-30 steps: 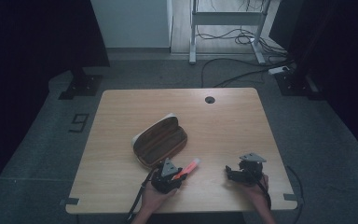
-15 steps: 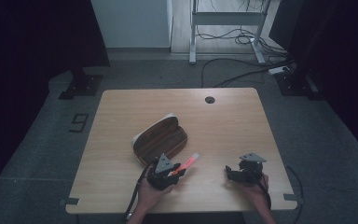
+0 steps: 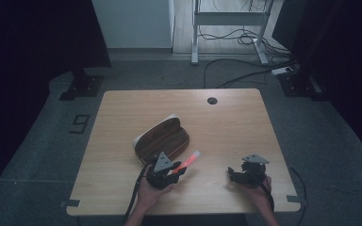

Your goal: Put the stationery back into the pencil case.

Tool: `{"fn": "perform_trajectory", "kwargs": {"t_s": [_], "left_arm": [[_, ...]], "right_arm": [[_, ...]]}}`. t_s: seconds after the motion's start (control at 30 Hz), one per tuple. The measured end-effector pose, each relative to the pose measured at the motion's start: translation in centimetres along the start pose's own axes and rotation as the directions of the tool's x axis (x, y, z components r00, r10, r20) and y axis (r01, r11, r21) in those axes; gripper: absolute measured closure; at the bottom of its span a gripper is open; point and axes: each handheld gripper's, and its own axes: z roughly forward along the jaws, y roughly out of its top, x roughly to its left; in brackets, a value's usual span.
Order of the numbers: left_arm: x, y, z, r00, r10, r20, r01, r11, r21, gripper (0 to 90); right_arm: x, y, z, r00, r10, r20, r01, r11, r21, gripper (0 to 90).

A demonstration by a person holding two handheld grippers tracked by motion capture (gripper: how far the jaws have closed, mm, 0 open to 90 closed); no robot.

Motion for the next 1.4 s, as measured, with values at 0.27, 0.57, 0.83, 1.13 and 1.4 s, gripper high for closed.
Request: {"fn": "perform_trajectory", "kwargs": {"t_s": [0.27,0.57,0.83,1.13,1.4], "left_arm": [[0.3,0.3,-0.5,1.0,-0.007,0.0,0.007,0.9999,-0.016,67.8],[0.6,0.8,-1.1,1.0,-0.001,-0.007,0.001,0.9998,-0.019,67.7],[1.2,1.2,-1.7,0.9999,-0.009,-0.011,0.008,0.9995,-0.03,67.7],[2.5,1.7,-2.8,0.9992,-0.029,-0.029,0.027,0.9985,-0.047,67.7],[4.2,1.6,-3.6,0.9967,-0.056,-0.059,0.053,0.9973,-0.051,67.7]], "right_arm": [[0.0,0.0,0.0,1.0,0.0,0.0,0.0,1.0,0.0,8.8],[0.0,0.0,0.0,1.0,0.0,0.0,0.0,1.0,0.0,8.9],[0.0,0.0,0.0,1.0,0.0,0.0,0.0,1.0,0.0,8.9],[0.0,0.0,0.0,1.0,0.0,0.0,0.0,1.0,0.0,8.9],[0.0,0.0,0.0,1.0,0.0,0.0,0.0,1.0,0.0,8.9]]}}
